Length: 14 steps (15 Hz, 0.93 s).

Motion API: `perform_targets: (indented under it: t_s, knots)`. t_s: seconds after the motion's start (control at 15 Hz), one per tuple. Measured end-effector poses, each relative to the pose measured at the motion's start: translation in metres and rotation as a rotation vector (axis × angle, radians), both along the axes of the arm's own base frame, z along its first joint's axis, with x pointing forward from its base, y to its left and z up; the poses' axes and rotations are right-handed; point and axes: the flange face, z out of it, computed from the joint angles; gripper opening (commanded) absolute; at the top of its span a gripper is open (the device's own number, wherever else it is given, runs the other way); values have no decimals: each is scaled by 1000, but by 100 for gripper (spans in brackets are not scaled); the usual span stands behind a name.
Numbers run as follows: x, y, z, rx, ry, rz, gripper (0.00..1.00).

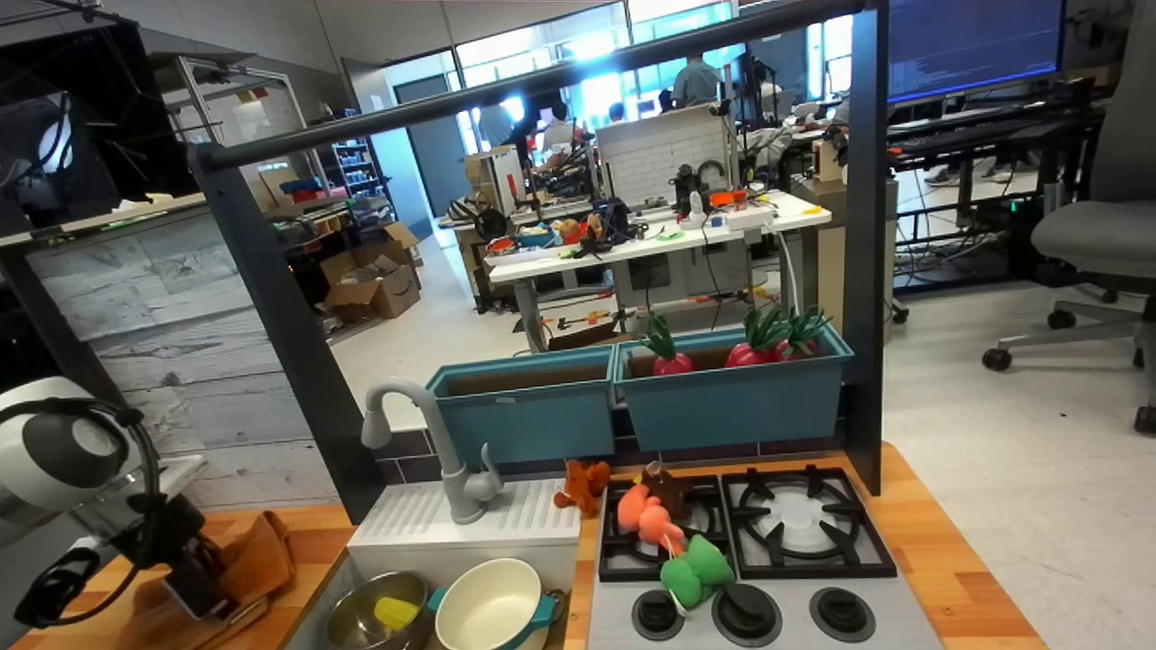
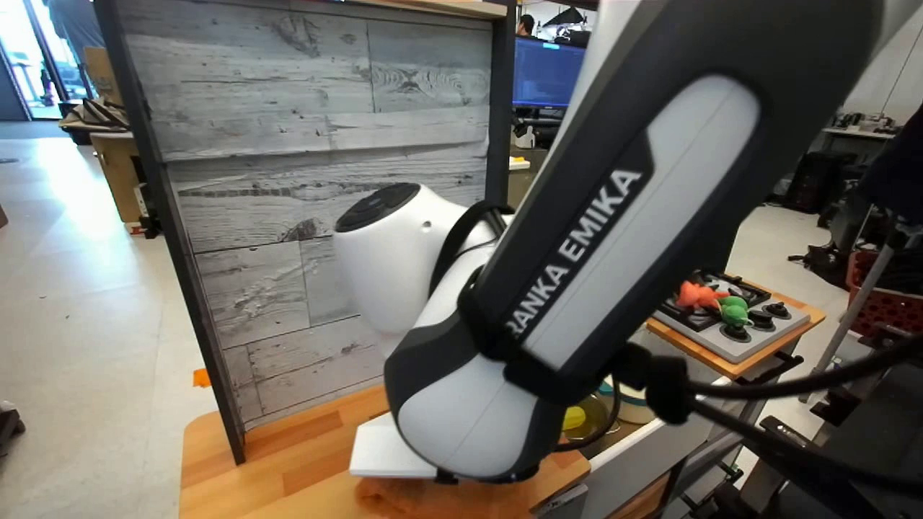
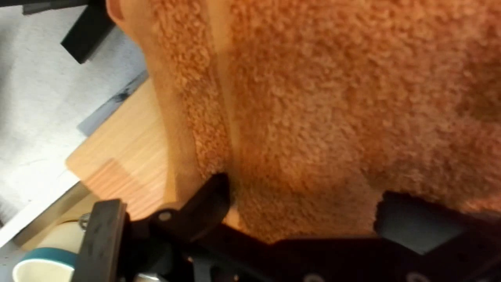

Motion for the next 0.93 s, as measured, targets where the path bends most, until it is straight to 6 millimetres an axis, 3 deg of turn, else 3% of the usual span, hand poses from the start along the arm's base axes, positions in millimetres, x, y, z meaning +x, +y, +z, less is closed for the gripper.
perform_targets:
  t_s: [0.13, 0.33, 0.47, 0.8, 0.93]
  knots:
    - [-3, -23, 0, -29, 43, -41, 100]
    - [-6, -19, 1, -25, 57, -31, 100]
    - [-12, 3, 2, -5, 59, 11, 100]
    - [-30, 82, 4, 42, 2, 147, 100]
    - [-32, 96, 3, 49, -12, 169, 100]
